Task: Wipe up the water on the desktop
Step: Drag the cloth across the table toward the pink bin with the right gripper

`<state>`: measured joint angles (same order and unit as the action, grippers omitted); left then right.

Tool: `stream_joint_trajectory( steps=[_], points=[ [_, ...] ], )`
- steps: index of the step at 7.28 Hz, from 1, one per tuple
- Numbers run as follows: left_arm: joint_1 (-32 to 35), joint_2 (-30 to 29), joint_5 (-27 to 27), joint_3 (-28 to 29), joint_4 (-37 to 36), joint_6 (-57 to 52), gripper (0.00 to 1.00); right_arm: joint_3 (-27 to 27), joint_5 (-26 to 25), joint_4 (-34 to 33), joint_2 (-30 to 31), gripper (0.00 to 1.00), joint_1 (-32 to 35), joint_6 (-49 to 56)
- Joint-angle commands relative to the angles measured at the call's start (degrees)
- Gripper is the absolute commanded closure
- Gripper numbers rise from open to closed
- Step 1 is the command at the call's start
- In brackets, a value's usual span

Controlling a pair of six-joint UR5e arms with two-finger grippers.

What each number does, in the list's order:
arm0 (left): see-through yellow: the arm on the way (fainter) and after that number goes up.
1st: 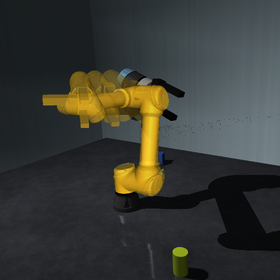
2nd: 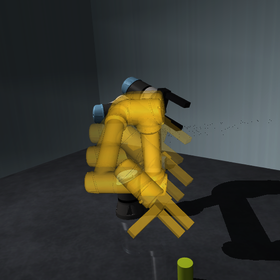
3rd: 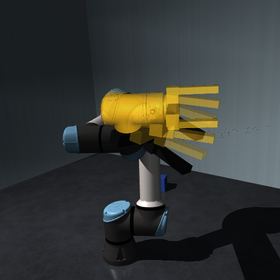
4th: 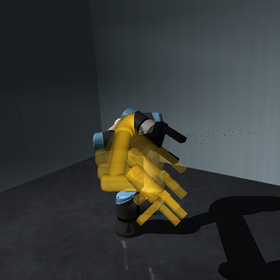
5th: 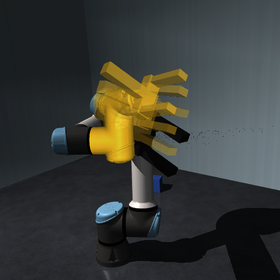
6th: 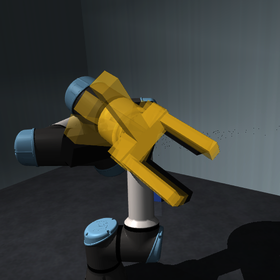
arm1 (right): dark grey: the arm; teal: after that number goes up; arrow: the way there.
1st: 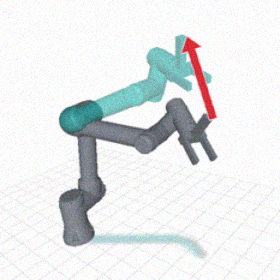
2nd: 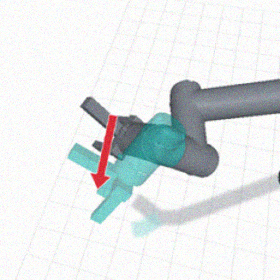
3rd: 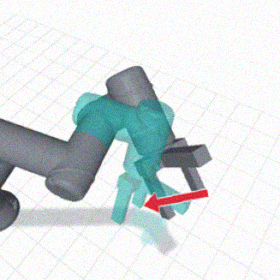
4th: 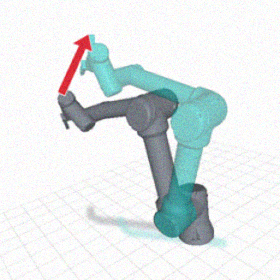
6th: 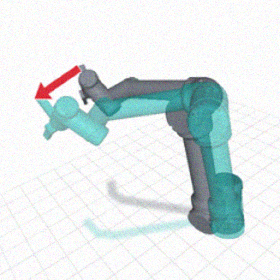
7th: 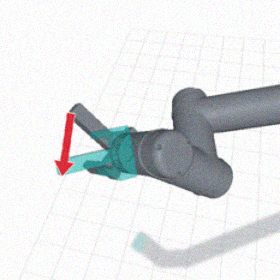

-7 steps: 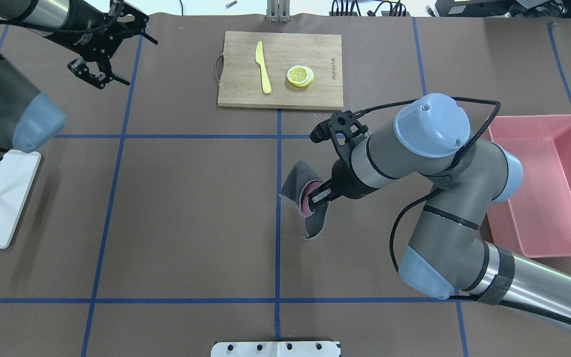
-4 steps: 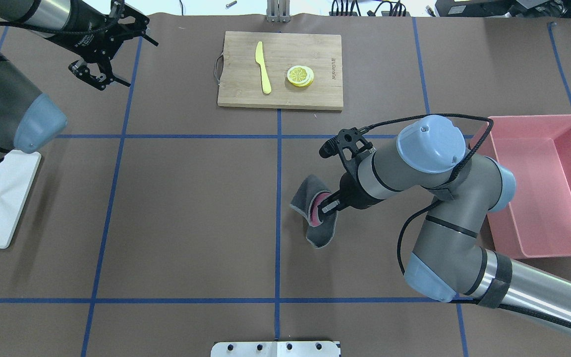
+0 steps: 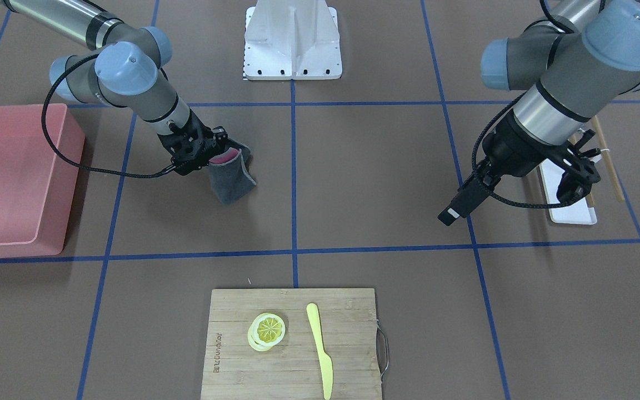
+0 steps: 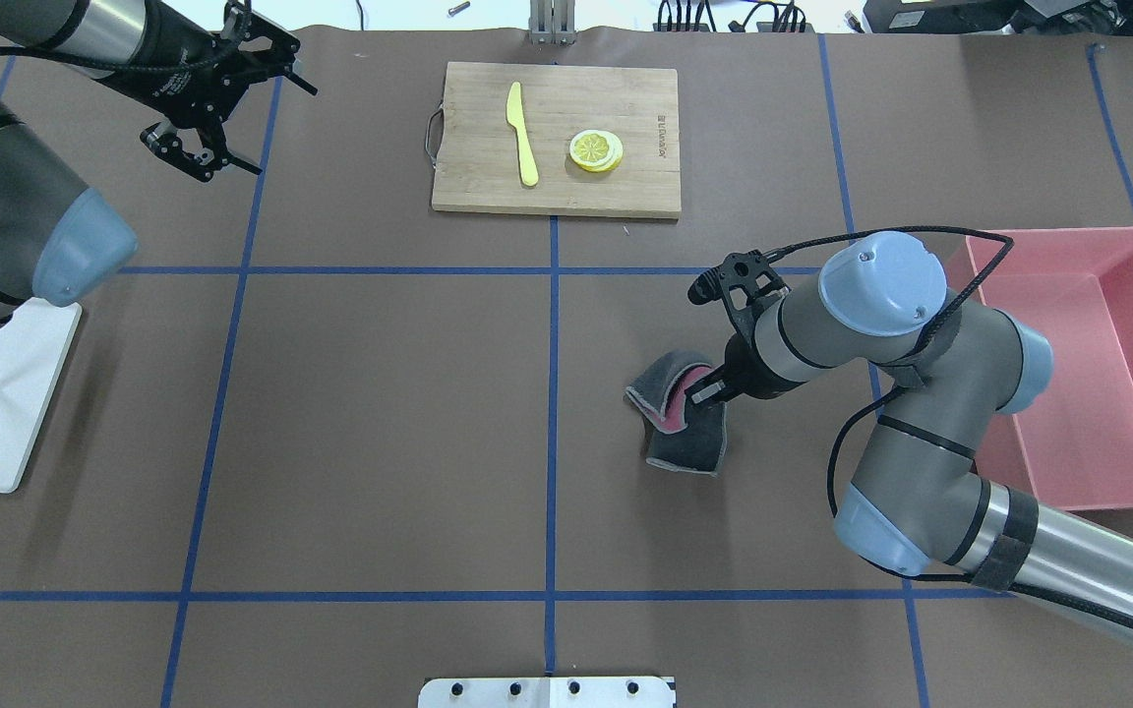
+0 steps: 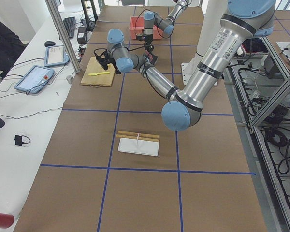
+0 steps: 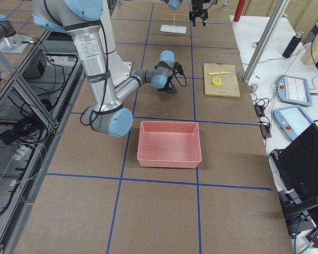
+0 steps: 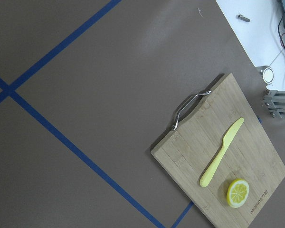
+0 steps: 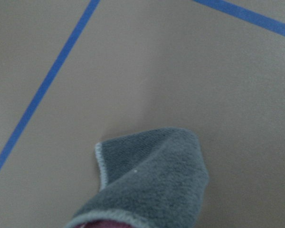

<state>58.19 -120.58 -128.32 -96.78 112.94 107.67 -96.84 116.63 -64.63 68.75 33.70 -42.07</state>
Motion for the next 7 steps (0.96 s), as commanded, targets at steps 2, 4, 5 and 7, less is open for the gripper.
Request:
stream_joint_trajectory(
  steps=[2, 4, 5, 7],
  points=[
    [0.00, -0.10, 0.00, 0.10, 0.00, 0.00, 0.02, 2.97, 0.09, -0.24, 0.24, 1.00, 3.29, 1.03],
    [0.00, -0.10, 0.09, 0.37, 0.00, 0.00, 0.02, 3.24, -0.52, -4.25, 0.77, 1.00, 4.70, 2.25],
    [0.00, -0.10, 0.09, 0.37, 0.00, 0.00, 0.02, 3.24, -0.88, -6.19, 0.68, 1.00, 5.31, 4.61],
    [0.00, -0.01, 0.09, 0.37, 0.00, 0.00, 0.02, 3.24, -0.36, -7.70, 0.86, 1.00, 7.42, 6.47]
  ],
)
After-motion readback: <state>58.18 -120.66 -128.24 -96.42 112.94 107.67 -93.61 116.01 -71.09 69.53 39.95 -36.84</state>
